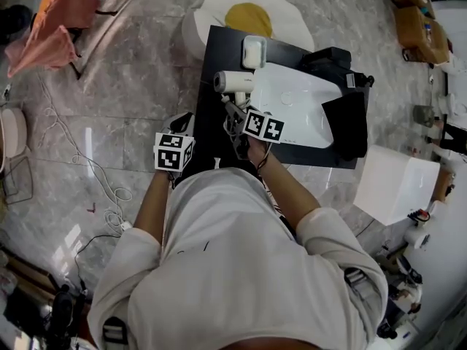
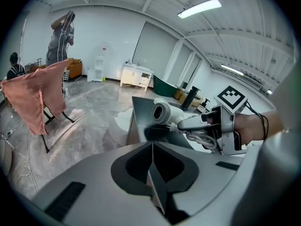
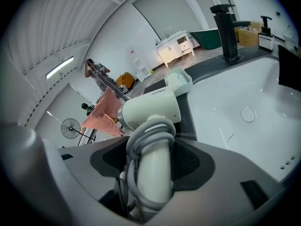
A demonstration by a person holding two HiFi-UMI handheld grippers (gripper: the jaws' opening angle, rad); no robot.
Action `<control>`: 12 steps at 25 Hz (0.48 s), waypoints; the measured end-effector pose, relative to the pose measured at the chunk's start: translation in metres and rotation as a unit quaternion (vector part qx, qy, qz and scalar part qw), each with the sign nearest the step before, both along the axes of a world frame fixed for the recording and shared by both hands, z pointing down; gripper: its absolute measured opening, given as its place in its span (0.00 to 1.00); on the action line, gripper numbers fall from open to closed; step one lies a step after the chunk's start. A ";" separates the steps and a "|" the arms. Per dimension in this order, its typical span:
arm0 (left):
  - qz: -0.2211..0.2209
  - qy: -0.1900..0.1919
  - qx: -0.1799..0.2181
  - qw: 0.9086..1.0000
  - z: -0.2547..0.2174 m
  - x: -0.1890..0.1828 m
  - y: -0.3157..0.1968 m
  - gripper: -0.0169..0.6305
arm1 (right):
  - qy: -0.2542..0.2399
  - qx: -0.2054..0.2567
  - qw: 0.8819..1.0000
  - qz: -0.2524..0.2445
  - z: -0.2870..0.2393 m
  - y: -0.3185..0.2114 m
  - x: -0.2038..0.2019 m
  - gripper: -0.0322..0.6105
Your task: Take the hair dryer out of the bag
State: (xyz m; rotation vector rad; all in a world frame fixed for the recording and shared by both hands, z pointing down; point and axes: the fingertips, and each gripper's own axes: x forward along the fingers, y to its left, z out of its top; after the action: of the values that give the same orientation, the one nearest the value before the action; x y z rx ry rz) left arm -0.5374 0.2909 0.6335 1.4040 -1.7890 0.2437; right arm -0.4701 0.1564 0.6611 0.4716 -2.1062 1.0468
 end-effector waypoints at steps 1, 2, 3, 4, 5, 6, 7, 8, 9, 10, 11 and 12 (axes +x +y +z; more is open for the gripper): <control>0.005 0.001 0.000 1.000 0.000 -0.002 -0.002 0.06 | 0.002 0.001 1.000 0.003 0.002 -0.001 -0.001 0.48; 0.013 -0.001 0.000 1.000 0.001 -0.004 -0.004 0.06 | 0.004 0.001 1.000 0.005 0.003 -0.001 -0.002 0.48; 0.021 -0.003 -0.002 1.000 0.002 -0.004 -0.005 0.06 | 0.006 0.002 1.000 0.008 0.005 -0.001 -0.003 0.48; 0.029 -0.004 -0.002 1.000 0.002 -0.005 -0.006 0.06 | 0.009 0.004 1.000 0.009 0.006 0.000 -0.003 0.48; 0.036 -0.005 -0.003 0.999 0.002 -0.005 -0.006 0.06 | 0.011 0.006 1.000 0.011 0.007 0.001 -0.003 0.48; 0.041 -0.005 -0.003 0.999 0.002 -0.006 -0.006 0.06 | 0.013 0.010 1.000 0.012 0.008 0.001 -0.004 0.48; 0.045 -0.004 -0.003 0.999 0.003 -0.006 -0.007 0.06 | 0.015 0.013 1.000 0.012 0.008 0.001 -0.004 0.48; 0.048 -0.003 -0.004 0.999 0.004 -0.006 -0.007 0.06 | 0.016 0.016 1.000 0.012 0.009 0.002 -0.005 0.48; 0.050 -0.002 -0.004 0.999 0.005 -0.006 -0.007 0.06 | 0.018 0.019 1.000 0.012 0.010 0.002 -0.005 0.48; 0.052 0.000 -0.005 0.999 0.006 -0.006 -0.006 0.06 | 0.022 0.024 0.999 0.010 0.011 0.002 -0.005 0.48; 0.054 0.001 -0.006 0.999 0.008 -0.006 -0.006 0.06 | 0.027 0.030 0.999 0.007 0.012 0.003 -0.005 0.48; 0.056 0.002 -0.007 0.998 0.009 -0.005 -0.006 0.06 | 0.032 0.037 0.999 0.003 0.014 0.003 -0.005 0.48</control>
State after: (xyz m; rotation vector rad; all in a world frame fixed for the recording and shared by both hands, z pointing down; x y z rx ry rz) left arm -0.5424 0.2847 0.6423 1.4965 -1.7035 0.3110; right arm -0.4752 0.1599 0.6751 0.5408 -2.0946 0.9467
